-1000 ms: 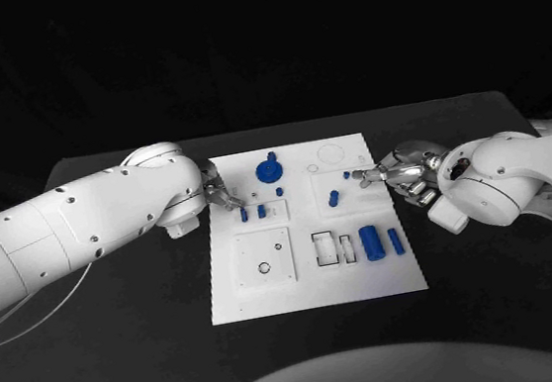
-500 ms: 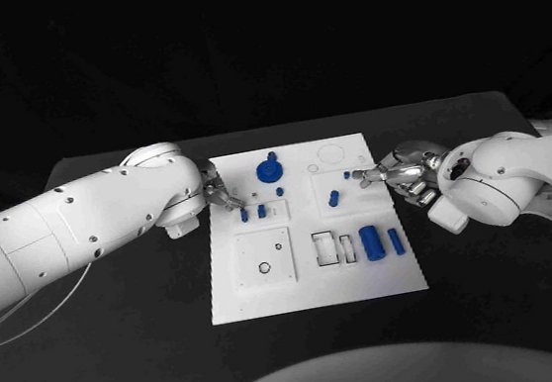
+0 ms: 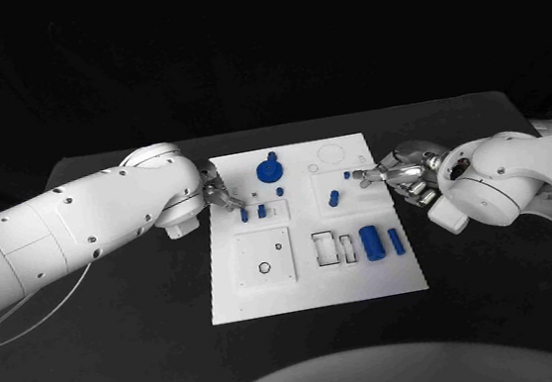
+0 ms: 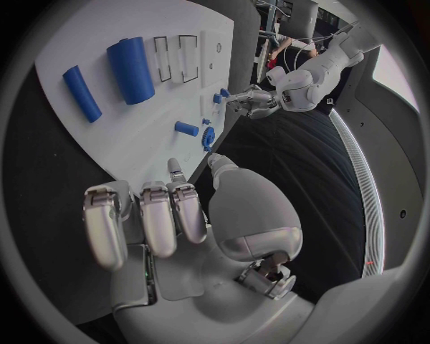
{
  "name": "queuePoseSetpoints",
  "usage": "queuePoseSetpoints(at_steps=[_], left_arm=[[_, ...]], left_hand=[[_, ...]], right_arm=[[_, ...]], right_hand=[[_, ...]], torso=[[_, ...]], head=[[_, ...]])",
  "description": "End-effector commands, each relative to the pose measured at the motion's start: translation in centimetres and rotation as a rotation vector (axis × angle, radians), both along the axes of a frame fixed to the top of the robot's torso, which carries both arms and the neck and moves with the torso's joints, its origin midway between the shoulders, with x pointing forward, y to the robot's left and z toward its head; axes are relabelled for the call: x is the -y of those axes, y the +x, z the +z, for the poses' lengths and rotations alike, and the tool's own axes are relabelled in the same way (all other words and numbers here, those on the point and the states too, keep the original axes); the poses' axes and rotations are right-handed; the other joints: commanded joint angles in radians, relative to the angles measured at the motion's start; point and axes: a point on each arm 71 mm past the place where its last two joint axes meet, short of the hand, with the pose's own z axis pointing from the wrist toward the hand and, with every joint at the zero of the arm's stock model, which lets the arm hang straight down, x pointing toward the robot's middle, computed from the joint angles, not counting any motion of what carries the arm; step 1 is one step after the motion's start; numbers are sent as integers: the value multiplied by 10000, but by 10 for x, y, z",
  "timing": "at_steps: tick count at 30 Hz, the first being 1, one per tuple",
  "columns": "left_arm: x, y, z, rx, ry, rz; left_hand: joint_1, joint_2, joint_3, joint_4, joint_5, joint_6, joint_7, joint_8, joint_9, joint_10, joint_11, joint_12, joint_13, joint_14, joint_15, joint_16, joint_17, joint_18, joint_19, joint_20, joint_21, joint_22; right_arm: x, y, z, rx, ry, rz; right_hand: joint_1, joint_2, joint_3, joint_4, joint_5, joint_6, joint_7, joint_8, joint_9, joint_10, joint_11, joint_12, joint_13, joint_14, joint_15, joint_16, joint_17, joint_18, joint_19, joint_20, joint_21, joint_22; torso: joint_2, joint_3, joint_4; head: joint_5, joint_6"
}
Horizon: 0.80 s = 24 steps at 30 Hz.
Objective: Assemble the parts on the task board
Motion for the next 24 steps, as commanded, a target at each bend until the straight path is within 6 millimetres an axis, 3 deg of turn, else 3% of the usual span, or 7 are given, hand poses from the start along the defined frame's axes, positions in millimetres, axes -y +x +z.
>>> queuePoseSetpoints(at_steps=[1, 24], left_arm=[[3, -1, 0, -70, -191, -165], [1, -4, 0, -90, -308, -163]], left_hand=[[-2, 1, -51, -7, -65, -14, 14, 48, -12, 1021, 10, 25, 2635, 1040, -3, 25, 2628, -75, 1071, -50, 24, 2634], [14, 5, -61, -11, -75, -7, 9, 54, -12, 1021, 8, 25, 2635, 1040, -2, 25, 2628, -75, 1071, -50, 24, 2634]], right_arm=[[-1, 0, 0, 12, -39, 106], [0, 0, 0, 13, -40, 98]], right_hand=[[76, -16, -57, -3, 31, -65, -6, 52, 6, 1047, 60, 40, 2634, 1078, 69, 41, 2635, -67, 1065, 54, 45, 2628], [76, -16, -57, -3, 31, -65, -6, 52, 6, 1047, 60, 40, 2634, 1078, 69, 41, 2635, -67, 1065, 54, 45, 2628]], torso=[[5, -2, -2], [0, -1, 1]], head=[[-1, 1], [-26, 1]])
